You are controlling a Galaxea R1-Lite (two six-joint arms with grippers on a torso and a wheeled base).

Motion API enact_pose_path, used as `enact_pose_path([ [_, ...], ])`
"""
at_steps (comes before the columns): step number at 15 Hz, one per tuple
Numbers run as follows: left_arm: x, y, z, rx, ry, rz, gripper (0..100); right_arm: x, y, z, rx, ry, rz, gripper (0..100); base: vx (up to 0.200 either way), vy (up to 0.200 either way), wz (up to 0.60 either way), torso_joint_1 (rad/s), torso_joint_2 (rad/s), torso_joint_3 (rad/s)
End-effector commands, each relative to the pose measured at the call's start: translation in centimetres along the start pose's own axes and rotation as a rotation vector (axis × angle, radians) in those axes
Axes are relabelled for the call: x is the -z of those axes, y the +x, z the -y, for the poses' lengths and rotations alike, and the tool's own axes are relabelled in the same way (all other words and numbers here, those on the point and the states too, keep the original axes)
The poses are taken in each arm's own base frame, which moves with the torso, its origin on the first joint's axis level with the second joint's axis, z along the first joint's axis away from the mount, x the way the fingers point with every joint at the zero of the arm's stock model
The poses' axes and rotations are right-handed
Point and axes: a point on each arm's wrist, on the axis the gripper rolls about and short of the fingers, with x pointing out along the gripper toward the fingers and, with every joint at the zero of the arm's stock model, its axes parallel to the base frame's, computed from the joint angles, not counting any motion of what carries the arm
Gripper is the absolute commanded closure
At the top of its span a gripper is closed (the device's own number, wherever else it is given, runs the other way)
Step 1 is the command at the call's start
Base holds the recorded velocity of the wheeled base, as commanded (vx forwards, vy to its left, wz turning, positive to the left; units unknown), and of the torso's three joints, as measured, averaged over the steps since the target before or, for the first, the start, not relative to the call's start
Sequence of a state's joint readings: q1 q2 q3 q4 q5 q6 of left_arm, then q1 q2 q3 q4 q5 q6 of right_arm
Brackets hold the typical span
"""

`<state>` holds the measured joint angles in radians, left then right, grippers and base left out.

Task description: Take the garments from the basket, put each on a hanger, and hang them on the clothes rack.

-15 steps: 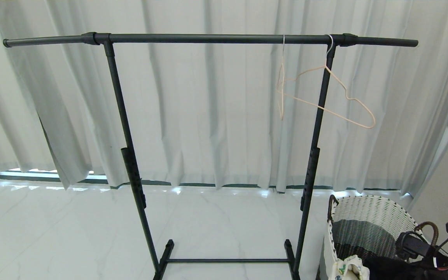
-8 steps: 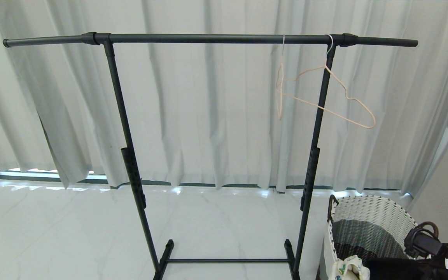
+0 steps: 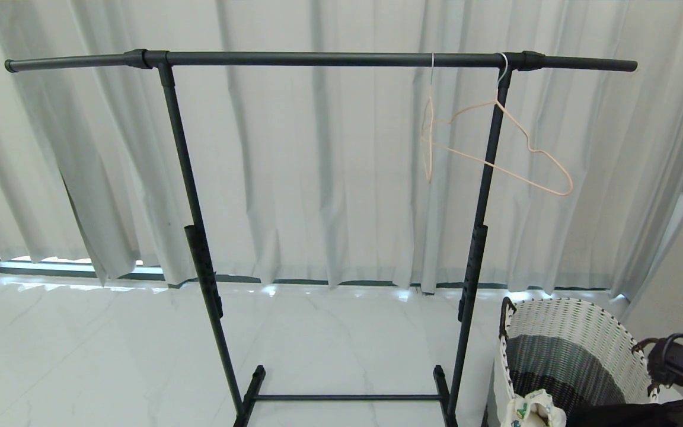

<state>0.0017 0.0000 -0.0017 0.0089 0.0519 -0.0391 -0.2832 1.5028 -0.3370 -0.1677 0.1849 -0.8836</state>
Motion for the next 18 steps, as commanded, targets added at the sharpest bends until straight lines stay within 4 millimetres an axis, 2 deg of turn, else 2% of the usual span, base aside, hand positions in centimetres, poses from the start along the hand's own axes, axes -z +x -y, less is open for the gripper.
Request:
enact_pose_path([
  [1,0.0,0.0,0.0,-0.002,-0.001,-0.002,0,-4.0,-13.6,0.9,0.146,0.038,0.128,100,0.0,0.0,0.0,0.0,0.0,0.0],
  [2,0.0,0.0,0.0,0.0,-0.001,-0.002,0,-4.1,-16.9,0.0,0.161,0.051,0.143,100,0.0,0.0,0.0,0.0,0.0,0.0],
  [3,0.0,0.0,0.0,0.0,0.001,-0.002,0,-4.0,-19.1,-0.7,0.182,0.057,0.164,100,0.0,0.0,0.0,0.0,0.0,0.0],
  [4,0.0,0.0,0.0,-0.002,-0.001,-0.002,0,-3.8,-22.4,-1.9,0.22,0.071,0.204,100,0.0,0.0,0.0,0.0,0.0,0.0],
  [7,0.0,0.0,0.0,0.0,-0.001,-0.002,0,-3.6,-26.7,-3.5,0.276,0.054,0.265,100,0.0,0.0,0.0,0.0,0.0,0.0],
  [10,0.0,0.0,0.0,0.0,0.004,-0.002,0,-2.8,-28.1,-4.8,0.316,0.034,0.313,100,0.0,0.0,0.0,0.0,0.0,0.0],
  [13,0.0,0.0,0.0,0.0,0.007,-0.002,0,-1.8,-28.6,-6.2,0.318,0.037,0.307,100,0.0,0.0,0.0,0.0,0.0,0.0],
  [18,0.0,0.0,0.0,0.008,0.07,-0.004,0,-1.7,-28.6,-6.3,0.319,0.038,0.304,100,0.0,0.0,0.0,0.0,0.0,0.0],
])
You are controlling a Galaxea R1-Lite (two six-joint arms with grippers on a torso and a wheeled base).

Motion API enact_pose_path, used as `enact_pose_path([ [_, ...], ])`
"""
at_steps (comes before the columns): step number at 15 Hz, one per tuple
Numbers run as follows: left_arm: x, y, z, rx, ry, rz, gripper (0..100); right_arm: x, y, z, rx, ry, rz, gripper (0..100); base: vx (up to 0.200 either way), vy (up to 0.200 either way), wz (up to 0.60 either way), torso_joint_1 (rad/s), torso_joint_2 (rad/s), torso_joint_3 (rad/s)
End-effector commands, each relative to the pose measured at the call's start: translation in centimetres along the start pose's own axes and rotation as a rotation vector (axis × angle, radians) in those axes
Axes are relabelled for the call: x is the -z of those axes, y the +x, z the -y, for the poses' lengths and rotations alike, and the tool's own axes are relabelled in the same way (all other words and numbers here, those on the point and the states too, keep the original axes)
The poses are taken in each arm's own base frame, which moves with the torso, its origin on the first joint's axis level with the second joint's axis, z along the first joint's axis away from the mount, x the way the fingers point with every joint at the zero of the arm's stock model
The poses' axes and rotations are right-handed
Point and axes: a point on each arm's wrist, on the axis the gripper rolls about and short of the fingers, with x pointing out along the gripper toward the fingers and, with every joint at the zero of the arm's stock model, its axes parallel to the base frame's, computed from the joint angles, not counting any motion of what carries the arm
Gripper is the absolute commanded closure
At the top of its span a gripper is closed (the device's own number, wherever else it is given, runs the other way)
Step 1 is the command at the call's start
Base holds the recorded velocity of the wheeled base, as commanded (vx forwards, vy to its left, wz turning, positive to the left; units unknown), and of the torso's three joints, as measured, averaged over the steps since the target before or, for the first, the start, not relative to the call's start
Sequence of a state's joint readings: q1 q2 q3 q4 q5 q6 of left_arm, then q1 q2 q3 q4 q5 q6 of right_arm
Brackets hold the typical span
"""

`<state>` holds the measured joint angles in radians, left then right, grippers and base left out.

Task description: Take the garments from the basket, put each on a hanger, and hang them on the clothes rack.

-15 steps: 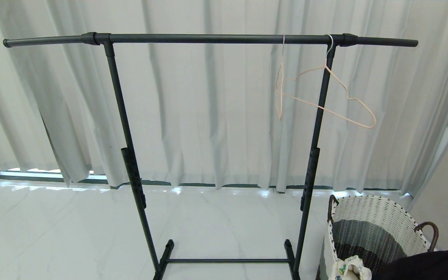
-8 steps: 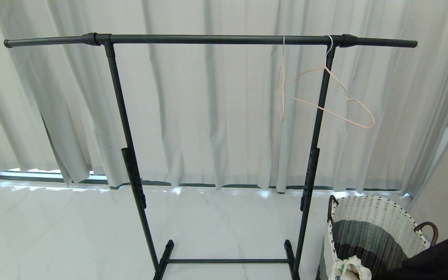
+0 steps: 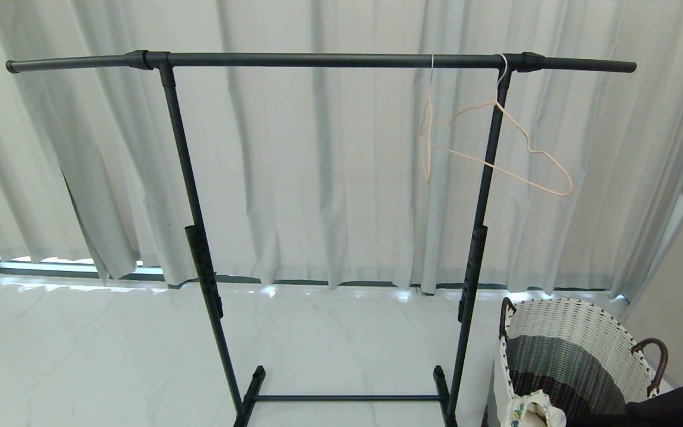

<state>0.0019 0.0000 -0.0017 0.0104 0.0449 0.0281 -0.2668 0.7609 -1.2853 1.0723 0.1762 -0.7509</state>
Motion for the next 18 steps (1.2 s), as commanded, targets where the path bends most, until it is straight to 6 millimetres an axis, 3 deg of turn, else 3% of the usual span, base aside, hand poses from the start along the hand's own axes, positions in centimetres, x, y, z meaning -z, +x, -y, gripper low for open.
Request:
enact_pose_path([
  [1,0.0,0.0,0.0,0.001,0.003,-0.002,0,0.0,0.0,0.0,0.0,-0.001,0.0,100,-0.2,0.0,0.0,0.002,0.0,0.007],
  [10,0.0,0.0,0.0,0.001,0.01,-0.002,0,-0.2,1.2,0.4,-0.042,0.003,-0.026,100,-0.178,0.0,0.0,0.003,0.0,0.004],
  [14,0.0,0.0,0.0,0.002,0.007,-0.002,0,-1.5,3.7,1.6,-0.207,-0.073,0.027,100,0.0,0.0,0.0,0.0,0.0,0.0],
  [18,0.0,0.0,0.0,0.002,0.007,-0.002,0,-5.5,8.0,0.8,-0.488,-0.029,0.114,100,0.0,0.0,0.0,0.0,0.0,0.0],
])
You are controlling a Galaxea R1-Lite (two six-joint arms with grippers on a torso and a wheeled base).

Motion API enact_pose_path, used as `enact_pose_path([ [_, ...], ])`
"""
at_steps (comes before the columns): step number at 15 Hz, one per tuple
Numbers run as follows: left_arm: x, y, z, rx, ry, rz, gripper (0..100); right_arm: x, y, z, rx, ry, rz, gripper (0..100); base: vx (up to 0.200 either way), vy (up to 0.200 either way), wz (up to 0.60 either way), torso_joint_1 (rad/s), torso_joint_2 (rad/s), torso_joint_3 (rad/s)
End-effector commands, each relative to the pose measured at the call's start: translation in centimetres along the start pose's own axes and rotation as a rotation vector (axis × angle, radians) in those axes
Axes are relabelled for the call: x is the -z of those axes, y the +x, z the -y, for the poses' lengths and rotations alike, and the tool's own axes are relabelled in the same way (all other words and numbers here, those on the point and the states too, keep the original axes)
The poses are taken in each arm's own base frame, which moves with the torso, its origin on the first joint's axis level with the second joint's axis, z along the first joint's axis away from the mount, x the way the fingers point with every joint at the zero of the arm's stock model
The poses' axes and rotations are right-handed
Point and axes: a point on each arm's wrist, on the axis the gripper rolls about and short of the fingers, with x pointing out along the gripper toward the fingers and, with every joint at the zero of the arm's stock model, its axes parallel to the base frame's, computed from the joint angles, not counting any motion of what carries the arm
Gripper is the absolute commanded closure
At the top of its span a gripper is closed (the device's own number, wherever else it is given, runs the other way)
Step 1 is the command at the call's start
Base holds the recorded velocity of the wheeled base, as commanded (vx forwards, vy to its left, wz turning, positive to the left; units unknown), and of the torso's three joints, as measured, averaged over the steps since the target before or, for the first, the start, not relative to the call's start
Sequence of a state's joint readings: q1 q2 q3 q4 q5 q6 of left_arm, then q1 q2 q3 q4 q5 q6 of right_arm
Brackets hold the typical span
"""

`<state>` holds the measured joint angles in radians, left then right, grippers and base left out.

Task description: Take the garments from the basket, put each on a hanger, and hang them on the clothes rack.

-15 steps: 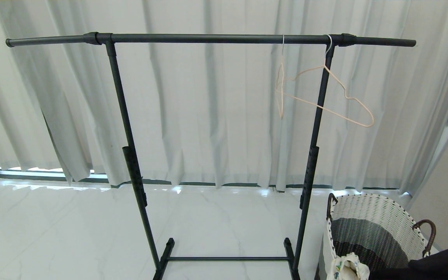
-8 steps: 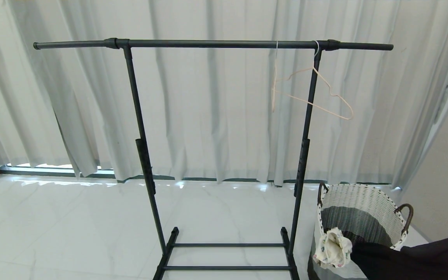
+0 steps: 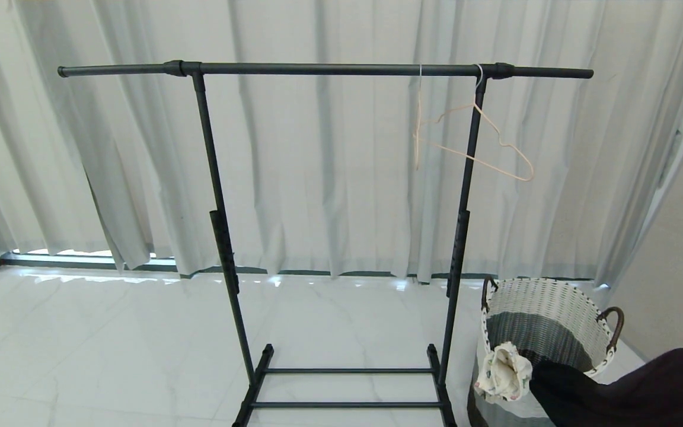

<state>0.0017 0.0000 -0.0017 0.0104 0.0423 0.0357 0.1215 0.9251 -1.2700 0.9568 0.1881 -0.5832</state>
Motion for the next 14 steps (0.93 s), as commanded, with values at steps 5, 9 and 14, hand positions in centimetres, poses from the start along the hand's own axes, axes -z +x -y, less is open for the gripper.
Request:
enact_pose_path([
  [5,0.0,0.0,0.0,-0.011,-0.05,0.002,0,-6.7,12.3,-0.7,-0.206,-0.017,-0.061,100,0.0,0.0,0.0,0.0,0.0,0.0],
  [9,-2.7,-0.4,0.0,0.072,-0.075,0.047,0,-8.1,14.5,-1.5,-0.222,-0.049,-0.081,100,0.0,0.0,0.0,0.0,0.0,0.0],
  [14,-17.0,8.6,0.4,0.156,-0.163,-0.131,0,-9.1,16.2,-3.0,-0.277,-0.082,-0.096,100,0.0,0.0,0.0,0.0,0.0,0.0],
])
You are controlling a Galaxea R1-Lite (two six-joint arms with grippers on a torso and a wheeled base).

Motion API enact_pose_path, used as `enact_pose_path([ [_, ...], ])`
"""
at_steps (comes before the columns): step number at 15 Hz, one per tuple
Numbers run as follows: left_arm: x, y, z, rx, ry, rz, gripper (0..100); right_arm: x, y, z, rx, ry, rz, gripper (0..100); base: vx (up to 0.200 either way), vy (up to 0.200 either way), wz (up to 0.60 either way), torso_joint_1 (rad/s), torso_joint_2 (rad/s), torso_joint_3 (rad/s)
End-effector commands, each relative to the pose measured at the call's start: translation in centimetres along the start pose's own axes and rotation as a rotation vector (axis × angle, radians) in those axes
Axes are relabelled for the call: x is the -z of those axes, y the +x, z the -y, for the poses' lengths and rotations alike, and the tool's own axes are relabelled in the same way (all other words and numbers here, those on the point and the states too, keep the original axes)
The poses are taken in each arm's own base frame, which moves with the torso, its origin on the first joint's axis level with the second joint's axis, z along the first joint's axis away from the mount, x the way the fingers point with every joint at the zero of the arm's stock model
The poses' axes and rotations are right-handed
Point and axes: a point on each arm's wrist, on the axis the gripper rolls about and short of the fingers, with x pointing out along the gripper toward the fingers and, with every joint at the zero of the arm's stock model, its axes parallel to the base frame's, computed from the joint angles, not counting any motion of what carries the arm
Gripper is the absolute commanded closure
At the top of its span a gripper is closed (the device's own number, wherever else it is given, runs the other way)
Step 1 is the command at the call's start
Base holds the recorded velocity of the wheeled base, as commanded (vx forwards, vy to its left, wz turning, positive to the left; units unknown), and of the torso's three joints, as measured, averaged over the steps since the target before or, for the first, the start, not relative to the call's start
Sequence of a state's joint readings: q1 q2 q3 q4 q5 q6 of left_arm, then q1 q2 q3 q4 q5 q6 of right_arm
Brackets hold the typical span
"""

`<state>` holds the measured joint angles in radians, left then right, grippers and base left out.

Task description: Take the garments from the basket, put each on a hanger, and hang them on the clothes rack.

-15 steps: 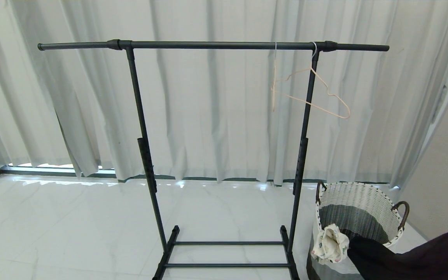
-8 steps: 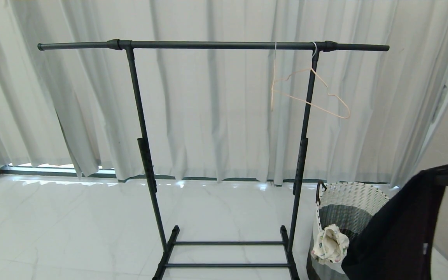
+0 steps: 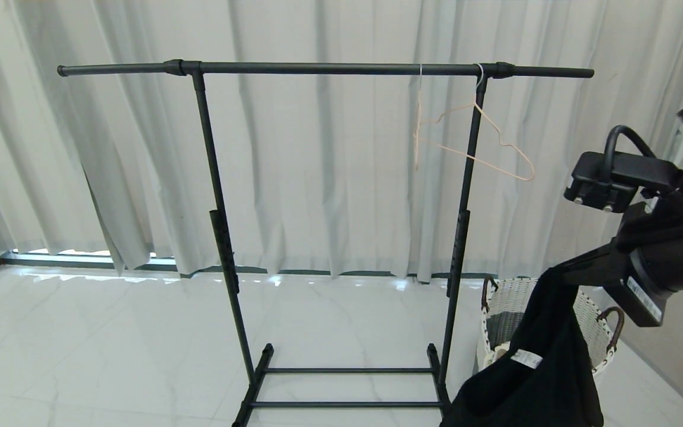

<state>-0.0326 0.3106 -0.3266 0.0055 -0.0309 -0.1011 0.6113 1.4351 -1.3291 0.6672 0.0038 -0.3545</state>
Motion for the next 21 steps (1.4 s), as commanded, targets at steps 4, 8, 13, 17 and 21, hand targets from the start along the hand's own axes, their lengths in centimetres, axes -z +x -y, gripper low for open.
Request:
enact_pose_path([
  [4,-9.8,15.9,5.3,0.207,-0.103,-0.281,0,-2.1,1.5,-2.2,-0.057,0.052,0.035,100,0.0,0.0,0.0,0.0,0.0,0.0],
  [8,-4.7,19.8,13.9,0.315,-0.01,-0.433,0,-3.3,1.2,-2.5,-0.055,0.065,0.071,100,0.0,0.0,0.0,0.0,0.0,0.0],
  [13,1.9,16.9,20.6,0.598,0.143,-0.634,0,-4.5,0.1,-3.2,-0.074,0.04,0.129,100,0.0,0.0,0.0,0.0,0.0,0.0],
  [17,3.5,16.8,22.1,0.748,0.134,-0.707,0,-4.8,-0.2,-4.4,-0.111,0.005,0.146,100,0.0,0.0,0.0,0.0,0.0,0.0],
  [21,5.2,18.4,23.0,0.736,0.115,-0.693,0,-5.0,-0.5,-5.3,-0.14,-0.02,0.16,100,0.0,0.0,0.0,0.0,0.0,0.0],
])
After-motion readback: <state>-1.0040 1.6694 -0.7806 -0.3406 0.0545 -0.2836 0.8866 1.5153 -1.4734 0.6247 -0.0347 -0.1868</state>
